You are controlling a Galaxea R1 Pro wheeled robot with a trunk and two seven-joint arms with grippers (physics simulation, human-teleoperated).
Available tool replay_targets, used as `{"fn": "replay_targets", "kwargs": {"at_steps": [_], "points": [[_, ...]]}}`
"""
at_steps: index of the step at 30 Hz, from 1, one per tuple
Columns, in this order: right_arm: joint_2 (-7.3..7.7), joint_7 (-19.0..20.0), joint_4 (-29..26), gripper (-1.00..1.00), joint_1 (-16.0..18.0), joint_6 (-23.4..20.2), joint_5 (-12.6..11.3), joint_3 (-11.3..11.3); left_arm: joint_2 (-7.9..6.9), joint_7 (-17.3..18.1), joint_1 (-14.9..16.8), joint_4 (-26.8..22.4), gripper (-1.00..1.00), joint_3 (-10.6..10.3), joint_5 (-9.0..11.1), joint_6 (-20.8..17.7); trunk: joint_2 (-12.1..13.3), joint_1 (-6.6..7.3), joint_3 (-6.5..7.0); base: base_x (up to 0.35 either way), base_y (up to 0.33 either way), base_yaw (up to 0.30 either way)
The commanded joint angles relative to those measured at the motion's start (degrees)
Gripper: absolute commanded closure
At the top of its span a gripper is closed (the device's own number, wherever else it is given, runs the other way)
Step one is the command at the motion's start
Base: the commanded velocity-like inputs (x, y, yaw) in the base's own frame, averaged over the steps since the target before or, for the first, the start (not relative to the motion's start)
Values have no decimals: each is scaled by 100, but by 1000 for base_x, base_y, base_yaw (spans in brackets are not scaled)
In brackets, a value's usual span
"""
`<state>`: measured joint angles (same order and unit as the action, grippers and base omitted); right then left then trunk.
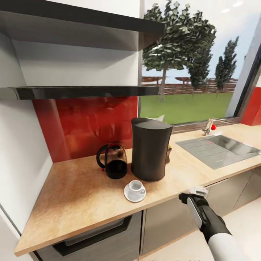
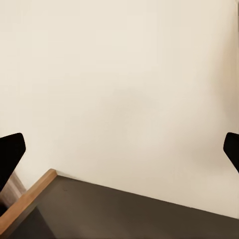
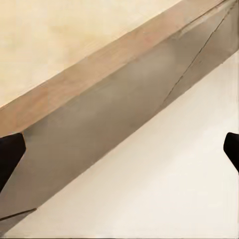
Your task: Set up a coffee station on the kitchen countertop: keep the coffee maker on the countertop, move the bottle of coffee from the kitchen shelf to the counter next to the coffee maker, place a paper coffee filter on top of the coffee maker, put the saucer next to the coffee maker with the coffee cup on the saucer, and place the electric kettle next to the coffee maker.
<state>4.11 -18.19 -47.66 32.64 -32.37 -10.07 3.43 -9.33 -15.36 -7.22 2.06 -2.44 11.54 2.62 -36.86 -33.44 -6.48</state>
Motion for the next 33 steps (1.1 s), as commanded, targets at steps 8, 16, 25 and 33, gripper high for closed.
{"fn": "replay_targets", "kwargs": {"at_steps": [8,16,25,33], "points": [[178,-33,2682,-100,5,842,-63,7,31,10,2,-15,-100,-28,50,36,-8,-2,-28,0,0,-285],[-413,24,4577,-100,-567,2159,1112,-11,158,14,14,-52,-100,-69,48,76,-8,-2,-54,0,0,-285],[-693,1210,4619,-100,-1349,2503,2167,-3,450,23,28,-1070,-100,-81,38,115,-8,-2,-85,0,0,-267],[-694,1309,4617,-100,-1374,2943,2197,0,453,15,28,-1352,-100,-67,43,142,-8,-2,-88,0,0,-25]]}}
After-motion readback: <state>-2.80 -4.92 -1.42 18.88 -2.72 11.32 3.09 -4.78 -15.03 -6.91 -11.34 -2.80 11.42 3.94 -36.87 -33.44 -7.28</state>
